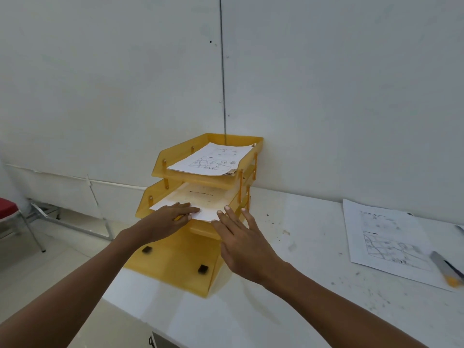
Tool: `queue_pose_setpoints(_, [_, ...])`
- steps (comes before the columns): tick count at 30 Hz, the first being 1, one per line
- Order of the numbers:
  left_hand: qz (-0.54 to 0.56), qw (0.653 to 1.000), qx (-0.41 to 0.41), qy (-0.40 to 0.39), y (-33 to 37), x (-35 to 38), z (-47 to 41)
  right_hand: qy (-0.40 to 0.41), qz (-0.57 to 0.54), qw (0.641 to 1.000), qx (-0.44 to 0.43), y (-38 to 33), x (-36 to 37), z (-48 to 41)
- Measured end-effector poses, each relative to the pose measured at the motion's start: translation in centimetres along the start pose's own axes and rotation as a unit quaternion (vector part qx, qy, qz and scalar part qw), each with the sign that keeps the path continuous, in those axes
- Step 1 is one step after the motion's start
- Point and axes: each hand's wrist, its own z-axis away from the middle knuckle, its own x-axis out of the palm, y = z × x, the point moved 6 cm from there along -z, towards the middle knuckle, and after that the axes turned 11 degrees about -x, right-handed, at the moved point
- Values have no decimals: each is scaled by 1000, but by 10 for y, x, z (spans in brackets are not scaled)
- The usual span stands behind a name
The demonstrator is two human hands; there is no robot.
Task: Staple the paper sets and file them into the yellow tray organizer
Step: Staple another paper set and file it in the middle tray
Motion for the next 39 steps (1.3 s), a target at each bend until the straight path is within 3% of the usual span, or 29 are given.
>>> queue_pose_setpoints(12, [20, 1000, -11, 8, 13, -2, -9, -21, -60, 998, 0, 26, 1, 30])
queue_pose_setpoints(18, [16, 996, 10, 90, 21, -11, 4, -37, -113, 992, 31, 33, 1, 37])
queue_pose_setpoints(28, [-9, 996, 21, 90, 24, -15, 1, -59, -146, 986, 57, 36, 9, 38])
queue_pose_setpoints(34, [25, 946, 160, 281, 87, -50, 44, -60, -133, 986, 81, 52, 4, 49])
queue_pose_setpoints(39, [56, 927, 267, 258, 179, -32, 54, -79, -122, 978, 148, 95, 1, 94])
